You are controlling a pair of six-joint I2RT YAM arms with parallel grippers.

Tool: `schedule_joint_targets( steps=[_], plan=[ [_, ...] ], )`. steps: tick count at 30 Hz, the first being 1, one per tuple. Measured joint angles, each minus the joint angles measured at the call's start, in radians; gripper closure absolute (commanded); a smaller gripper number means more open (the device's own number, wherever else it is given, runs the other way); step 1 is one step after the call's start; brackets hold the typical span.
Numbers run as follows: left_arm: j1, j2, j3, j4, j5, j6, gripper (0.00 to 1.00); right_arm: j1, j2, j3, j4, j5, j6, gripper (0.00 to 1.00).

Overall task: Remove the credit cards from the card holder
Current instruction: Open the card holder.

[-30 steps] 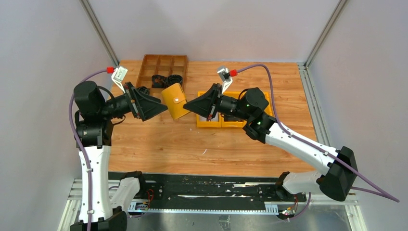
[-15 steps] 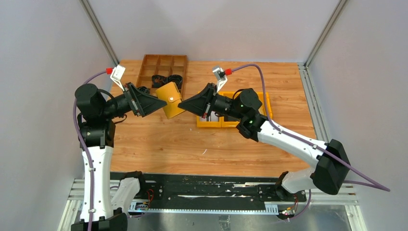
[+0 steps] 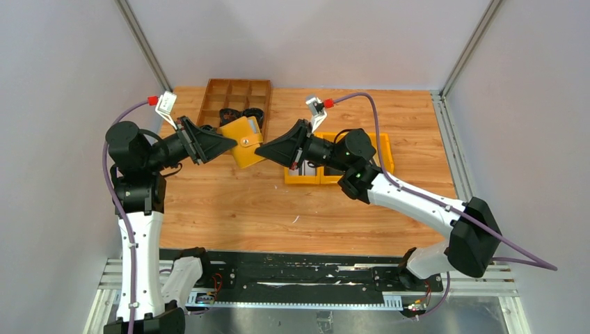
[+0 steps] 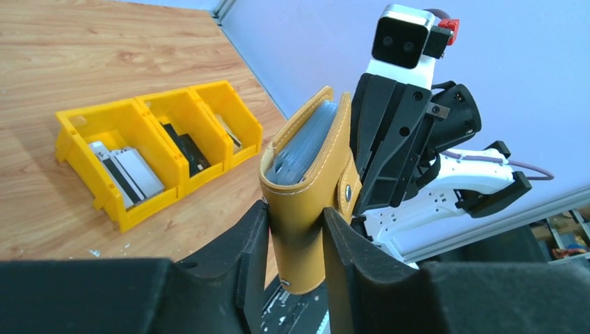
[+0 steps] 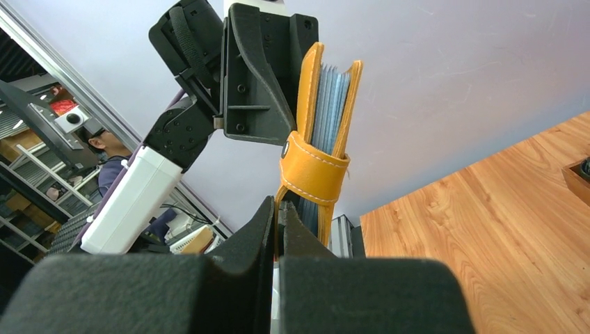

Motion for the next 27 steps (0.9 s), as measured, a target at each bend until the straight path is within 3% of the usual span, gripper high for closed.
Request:
schedule_joint_targets(
  steps=[1,5,7,10,16,22,24,27],
  plan=[
    [0.000,0.000,0.000,-0.003,-0.002,0.004,0.77,0.000,0.000,-0.001,0.000,0.000,0.000,0.96],
    [0.000,-0.002,0.004,-0.010,0.000,0.026,0.87,0.000,0.000,-0.002,-0.037,0.013,-0.016,0.46],
    [0.000,-0.006,0.008,-0.029,-0.016,0.068,0.89,0.000,-0.007,0.002,-0.107,0.036,-0.061,0.33],
    [0.002,-0.006,0.013,-0.066,-0.029,0.108,0.90,0.005,-0.042,0.005,-0.226,0.092,-0.115,0.25],
    [0.001,-0.013,0.041,-0.079,0.003,0.125,0.90,0.004,-0.068,0.009,-0.360,0.151,-0.182,0.19],
    [0.001,-0.013,0.046,-0.068,0.031,0.107,0.88,0.003,0.024,0.076,-0.305,0.017,-0.127,0.19],
    [0.001,-0.014,0.046,-0.067,0.034,0.103,0.86,0.003,0.048,0.076,-0.242,-0.022,-0.080,0.24],
    [0.001,-0.021,0.046,-0.066,0.034,0.103,0.80,0.003,0.075,0.075,-0.152,-0.063,-0.013,0.41]
  ],
)
